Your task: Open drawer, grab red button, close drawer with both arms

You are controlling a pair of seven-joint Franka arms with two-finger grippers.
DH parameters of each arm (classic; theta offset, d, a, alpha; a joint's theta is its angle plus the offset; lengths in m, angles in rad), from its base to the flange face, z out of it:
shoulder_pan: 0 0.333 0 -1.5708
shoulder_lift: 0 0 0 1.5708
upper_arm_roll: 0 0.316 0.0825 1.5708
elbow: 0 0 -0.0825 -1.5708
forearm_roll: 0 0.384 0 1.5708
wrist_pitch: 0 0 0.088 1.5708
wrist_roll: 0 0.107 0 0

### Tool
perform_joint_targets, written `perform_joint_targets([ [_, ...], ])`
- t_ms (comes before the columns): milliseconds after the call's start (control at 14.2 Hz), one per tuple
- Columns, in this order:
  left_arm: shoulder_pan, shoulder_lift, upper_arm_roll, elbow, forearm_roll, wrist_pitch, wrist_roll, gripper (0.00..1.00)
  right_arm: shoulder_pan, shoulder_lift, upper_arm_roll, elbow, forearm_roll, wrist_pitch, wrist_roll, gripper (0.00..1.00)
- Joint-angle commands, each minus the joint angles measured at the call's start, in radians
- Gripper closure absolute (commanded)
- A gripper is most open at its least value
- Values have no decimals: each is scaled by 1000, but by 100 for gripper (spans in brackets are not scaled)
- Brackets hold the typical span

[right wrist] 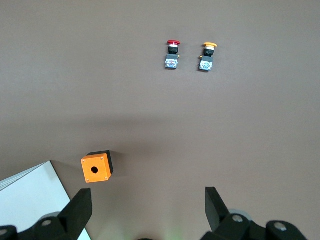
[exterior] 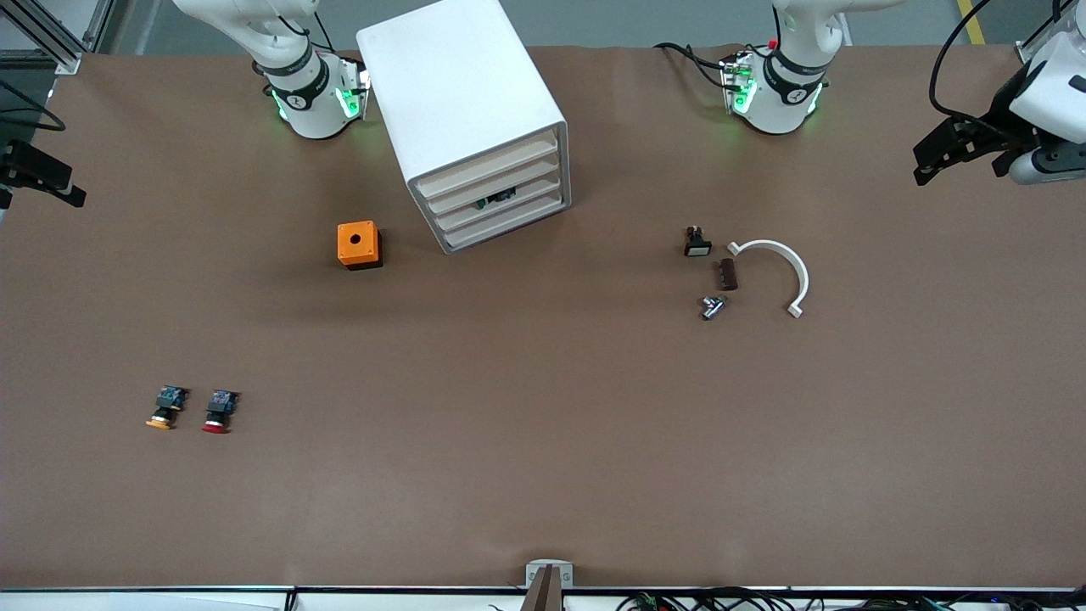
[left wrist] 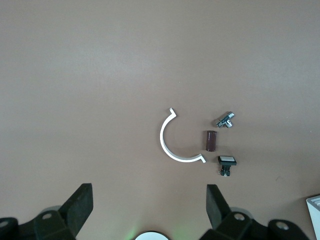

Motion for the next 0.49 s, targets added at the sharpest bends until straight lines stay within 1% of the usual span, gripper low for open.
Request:
perform_joint_targets([
  [0, 1, 40, -7, 76, -14, -21, 18, 0, 2, -46, 3, -46, 2, 13, 7, 0],
  [423, -13, 57, -17, 110, -13, -54, 16, 0, 2, -54, 12, -42, 0, 11, 15, 0],
])
